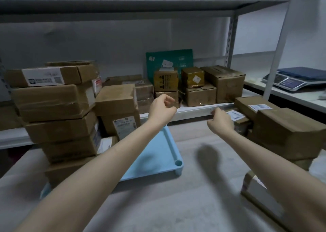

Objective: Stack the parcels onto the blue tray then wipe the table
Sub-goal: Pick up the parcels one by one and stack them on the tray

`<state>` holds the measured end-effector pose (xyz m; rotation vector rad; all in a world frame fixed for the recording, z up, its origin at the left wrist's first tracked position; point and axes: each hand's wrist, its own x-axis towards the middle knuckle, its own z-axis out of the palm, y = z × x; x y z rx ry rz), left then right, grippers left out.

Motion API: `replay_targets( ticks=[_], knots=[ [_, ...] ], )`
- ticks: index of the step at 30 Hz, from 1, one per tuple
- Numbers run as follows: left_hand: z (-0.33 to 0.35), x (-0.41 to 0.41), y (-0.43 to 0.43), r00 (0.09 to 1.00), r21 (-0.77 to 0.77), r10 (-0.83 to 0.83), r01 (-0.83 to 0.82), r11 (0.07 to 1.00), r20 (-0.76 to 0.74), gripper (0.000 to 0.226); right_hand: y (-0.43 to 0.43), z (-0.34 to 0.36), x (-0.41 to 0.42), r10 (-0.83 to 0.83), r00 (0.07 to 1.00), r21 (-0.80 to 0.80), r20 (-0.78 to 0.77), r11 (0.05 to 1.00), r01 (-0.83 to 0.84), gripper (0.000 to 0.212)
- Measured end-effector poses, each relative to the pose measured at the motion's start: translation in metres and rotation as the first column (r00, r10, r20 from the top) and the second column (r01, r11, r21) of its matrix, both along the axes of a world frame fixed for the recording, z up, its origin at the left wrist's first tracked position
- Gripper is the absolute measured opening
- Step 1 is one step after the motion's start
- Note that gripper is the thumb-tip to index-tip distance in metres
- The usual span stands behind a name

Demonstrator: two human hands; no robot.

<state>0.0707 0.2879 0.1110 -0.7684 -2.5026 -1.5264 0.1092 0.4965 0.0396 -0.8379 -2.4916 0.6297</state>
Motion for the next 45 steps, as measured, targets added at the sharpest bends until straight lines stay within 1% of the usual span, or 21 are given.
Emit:
replay_targets(
  ticks=[3, 9, 11, 13, 15, 18, 22, 24, 26, 28, 30, 31, 32, 33, 34, 36, 38, 39, 41, 45],
  knots=[
    [-0.019, -0.013, 0.020, 0.998, -0.023, -0.006, 0.007, 1.000, 0.066, 0.023, 0.026, -0.014, -0.005, -0.086, 0.976, 0.129, 0.198, 0.990, 0.061, 0.046],
    [-0.050, -0.036, 0.047, 0.981, -0.041, 0.004, 0.004, 0.999, 0.194, 0.018, 0.070, -0.029, -0.018, -0.203, 0.905, 0.295, 0.373, 0.951, 0.092, 0.068],
    [-0.058, -0.043, 0.054, 0.979, -0.045, 0.008, 0.001, 0.999, 0.205, 0.018, 0.082, -0.031, -0.024, -0.249, 0.868, 0.311, 0.429, 0.943, 0.117, 0.074],
    [-0.066, -0.049, 0.061, 0.976, -0.072, 0.012, 0.003, 0.997, 0.216, 0.020, 0.091, -0.034, -0.030, -0.267, 0.842, 0.274, 0.469, 0.950, 0.149, 0.077],
    [-0.073, -0.055, 0.068, 0.972, -0.091, 0.021, 0.001, 0.996, 0.232, 0.020, 0.094, -0.039, -0.035, -0.259, 0.846, 0.222, 0.465, 0.960, 0.172, 0.075],
    [-0.084, -0.062, 0.078, 0.967, -0.108, 0.036, -0.009, 0.994, 0.251, 0.017, 0.097, -0.040, -0.043, -0.275, 0.865, 0.251, 0.420, 0.951, 0.181, 0.071],
    [-0.095, -0.063, 0.095, 0.958, -0.122, 0.013, 0.023, 0.992, 0.288, 0.017, 0.111, -0.020, -0.046, -0.259, 0.884, 0.304, 0.388, 0.942, 0.142, 0.041],
    [-0.098, -0.060, 0.103, 0.955, -0.125, -0.006, 0.045, 0.991, 0.297, 0.018, 0.119, -0.007, -0.046, -0.275, 0.887, 0.377, 0.372, 0.918, 0.127, 0.036],
    [-0.097, -0.058, 0.108, 0.955, -0.130, -0.025, 0.066, 0.989, 0.295, 0.019, 0.128, 0.007, -0.047, -0.356, 0.842, 0.501, 0.406, 0.857, 0.121, 0.044],
    [-0.096, -0.059, 0.110, 0.956, -0.122, -0.035, 0.073, 0.990, 0.291, 0.019, 0.139, 0.019, -0.048, -0.443, 0.739, 0.566, 0.508, 0.818, 0.102, 0.059],
    [-0.093, -0.061, 0.108, 0.958, -0.112, -0.029, 0.064, 0.992, 0.286, 0.018, 0.153, 0.023, -0.049, -0.492, 0.587, 0.559, 0.643, 0.825, 0.078, 0.075],
    [-0.092, -0.062, 0.107, 0.959, -0.109, -0.024, 0.057, 0.992, 0.282, 0.018, 0.159, 0.023, -0.048, -0.501, 0.523, 0.541, 0.689, 0.836, 0.089, 0.088],
    [-0.091, -0.063, 0.106, 0.960, -0.102, -0.016, 0.046, 0.994, 0.281, 0.018, 0.164, 0.019, -0.048, -0.500, 0.491, 0.513, 0.713, 0.850, 0.120, 0.096],
    [-0.089, -0.065, 0.103, 0.961, -0.092, -0.010, 0.037, 0.995, 0.277, 0.018, 0.166, 0.017, -0.049, -0.502, 0.496, 0.494, 0.708, 0.855, 0.160, 0.097],
    [-0.088, -0.065, 0.102, 0.962, -0.088, -0.008, 0.033, 0.996, 0.274, 0.018, 0.168, 0.012, -0.048, -0.511, 0.500, 0.493, 0.699, 0.851, 0.182, 0.092],
    [-0.087, -0.065, 0.099, 0.963, -0.093, 0.001, 0.025, 0.995, 0.268, 0.019, 0.166, 0.007, -0.050, -0.528, 0.506, 0.515, 0.682, 0.838, 0.180, 0.072],
    [-0.086, -0.064, 0.095, 0.962, -0.091, 0.002, 0.024, 0.996, 0.273, 0.020, 0.157, 0.010, -0.051, -0.543, 0.474, 0.556, 0.693, 0.821, 0.128, 0.052],
    [-0.085, -0.064, 0.094, 0.961, -0.089, 0.003, 0.023, 0.996, 0.277, 0.020, 0.152, 0.014, -0.051, -0.542, 0.472, 0.569, 0.695, 0.816, 0.100, 0.046],
    [-0.082, -0.062, 0.091, 0.959, -0.088, 0.003, 0.023, 0.996, 0.282, 0.019, 0.145, 0.023, -0.051, -0.522, 0.524, 0.588, 0.673, 0.807, 0.048, 0.040],
    [-0.070, -0.057, 0.082, 0.960, -0.068, 0.001, 0.019, 0.998, 0.279, 0.020, 0.119, 0.039, -0.050, -0.451, 0.691, 0.590, 0.565, 0.806, 0.043, 0.035]
  ],
)
